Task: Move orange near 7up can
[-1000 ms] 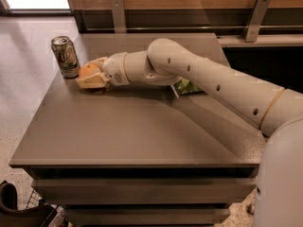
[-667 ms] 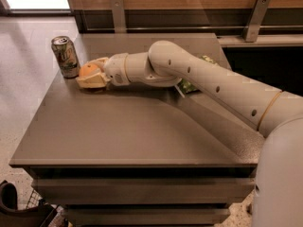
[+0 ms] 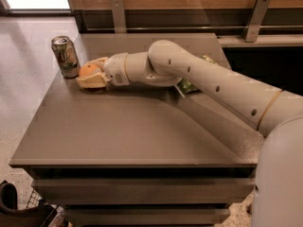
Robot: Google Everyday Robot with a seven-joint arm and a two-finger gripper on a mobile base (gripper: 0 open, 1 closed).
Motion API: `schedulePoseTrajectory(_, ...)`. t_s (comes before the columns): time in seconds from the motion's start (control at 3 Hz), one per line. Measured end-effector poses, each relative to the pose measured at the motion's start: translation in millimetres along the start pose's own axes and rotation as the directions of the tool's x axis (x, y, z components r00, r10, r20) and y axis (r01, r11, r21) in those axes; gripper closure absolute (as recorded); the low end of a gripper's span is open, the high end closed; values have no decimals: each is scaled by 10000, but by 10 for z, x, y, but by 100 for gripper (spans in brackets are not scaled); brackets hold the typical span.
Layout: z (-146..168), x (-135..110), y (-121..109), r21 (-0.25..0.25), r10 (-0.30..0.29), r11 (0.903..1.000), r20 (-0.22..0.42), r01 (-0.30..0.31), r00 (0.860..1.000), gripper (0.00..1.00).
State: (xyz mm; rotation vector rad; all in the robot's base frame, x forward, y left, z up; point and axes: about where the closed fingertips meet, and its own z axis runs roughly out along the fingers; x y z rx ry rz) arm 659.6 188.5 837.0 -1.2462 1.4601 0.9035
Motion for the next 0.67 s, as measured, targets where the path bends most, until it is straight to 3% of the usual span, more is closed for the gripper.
schedulePoseTrajectory(0.67,1,-4,1,-3,0,10000,0,0,10000,1)
